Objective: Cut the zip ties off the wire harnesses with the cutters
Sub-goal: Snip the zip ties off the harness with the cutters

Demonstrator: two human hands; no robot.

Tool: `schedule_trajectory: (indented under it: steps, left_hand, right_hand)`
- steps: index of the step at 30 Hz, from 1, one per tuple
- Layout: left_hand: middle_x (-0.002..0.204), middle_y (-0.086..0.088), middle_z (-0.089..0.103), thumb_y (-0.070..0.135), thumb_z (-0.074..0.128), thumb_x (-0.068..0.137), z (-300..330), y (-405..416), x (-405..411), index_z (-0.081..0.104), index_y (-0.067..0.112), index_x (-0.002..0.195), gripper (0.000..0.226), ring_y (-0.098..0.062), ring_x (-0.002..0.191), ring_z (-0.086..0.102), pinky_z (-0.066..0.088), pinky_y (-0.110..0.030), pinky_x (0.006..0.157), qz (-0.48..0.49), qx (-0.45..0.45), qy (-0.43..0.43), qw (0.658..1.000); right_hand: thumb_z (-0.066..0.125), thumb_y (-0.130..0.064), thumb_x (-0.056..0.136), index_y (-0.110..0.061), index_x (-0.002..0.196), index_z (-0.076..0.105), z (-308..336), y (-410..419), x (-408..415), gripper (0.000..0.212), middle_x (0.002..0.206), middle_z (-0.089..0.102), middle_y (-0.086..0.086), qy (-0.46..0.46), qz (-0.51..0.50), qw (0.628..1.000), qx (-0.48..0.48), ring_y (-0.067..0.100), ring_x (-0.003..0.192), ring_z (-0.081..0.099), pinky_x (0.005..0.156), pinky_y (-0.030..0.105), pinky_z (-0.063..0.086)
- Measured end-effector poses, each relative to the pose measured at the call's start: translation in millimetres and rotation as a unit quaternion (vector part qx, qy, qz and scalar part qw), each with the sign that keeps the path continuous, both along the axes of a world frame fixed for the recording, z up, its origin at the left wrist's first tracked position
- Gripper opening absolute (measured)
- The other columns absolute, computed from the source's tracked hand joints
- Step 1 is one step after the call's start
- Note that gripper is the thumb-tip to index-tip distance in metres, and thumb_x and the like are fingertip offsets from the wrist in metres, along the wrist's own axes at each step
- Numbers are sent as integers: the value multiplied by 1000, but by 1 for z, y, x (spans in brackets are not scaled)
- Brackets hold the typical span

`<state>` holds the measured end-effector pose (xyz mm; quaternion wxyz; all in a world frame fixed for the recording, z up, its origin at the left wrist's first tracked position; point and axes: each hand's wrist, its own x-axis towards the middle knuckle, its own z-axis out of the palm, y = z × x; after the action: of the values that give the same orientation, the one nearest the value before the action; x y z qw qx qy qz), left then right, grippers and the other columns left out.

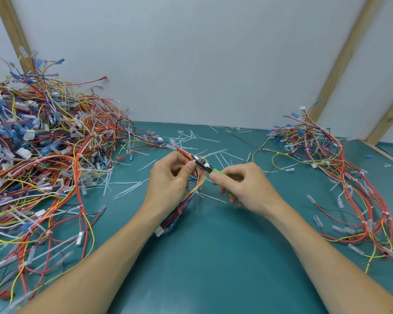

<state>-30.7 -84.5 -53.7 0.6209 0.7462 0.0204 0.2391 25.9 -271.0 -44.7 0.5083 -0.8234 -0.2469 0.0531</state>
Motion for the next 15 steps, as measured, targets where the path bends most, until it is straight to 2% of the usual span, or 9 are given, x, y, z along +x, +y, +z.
schedule_trajectory:
  steps: [3,6,8,10,11,13,15]
  left_hand:
    - [68,4,71,12,62,99,2,0,-1,62,9,83,16,-9,49,53,44,-17,53,9,-11,-5,1000]
    - [69,4,72,12,63,99,3,-1,-2,63,7,85,15,-7,49,53,42,-13,52,7,-19,-7,1000]
    - [69,4,71,11,63,98,3,-1,-2,65,5,88,12,-4,50,54,42,-11,52,-1,-32,-11,999]
    - [67,7,71,12,63,98,4,-1,-2,69,5,95,10,-2,51,55,42,-9,54,-7,-46,-10,999]
    - [66,8,71,15,63,98,4,0,-2,71,7,97,11,-2,51,55,42,-9,54,-8,-53,-7,999]
    - [68,8,72,24,64,98,4,2,-1,72,12,91,16,-4,50,53,40,-9,53,-1,-59,3,998]
    - [69,3,73,30,66,96,3,3,0,71,14,80,23,-5,48,50,37,-11,48,18,-63,20,998]
  right_hand:
    - [68,-66,81,-21,74,71,-2,3,0,46,70,70,2,-16,-28,999,10,18,49,59,46,23,42]
    - [69,-53,93,-22,79,69,-7,5,1,34,78,71,0,-22,-90,995,46,16,56,67,53,35,54]
    - [67,-49,96,-19,90,67,-8,7,4,30,91,71,-1,19,-137,986,91,13,64,70,61,41,57]
    - [69,-48,94,-20,99,60,-8,7,7,31,101,69,0,70,-164,980,93,13,76,71,71,44,60]
    - [71,-49,92,-22,101,58,-8,7,9,32,101,67,-2,74,-177,979,64,15,83,70,76,47,59]
    - [68,-55,89,-26,102,55,-11,3,11,35,96,64,-10,-2,-219,972,-88,21,91,65,78,42,52]
    - [63,-60,87,-28,108,54,-13,-2,9,39,102,62,-11,-115,-246,928,-255,23,96,59,74,36,40]
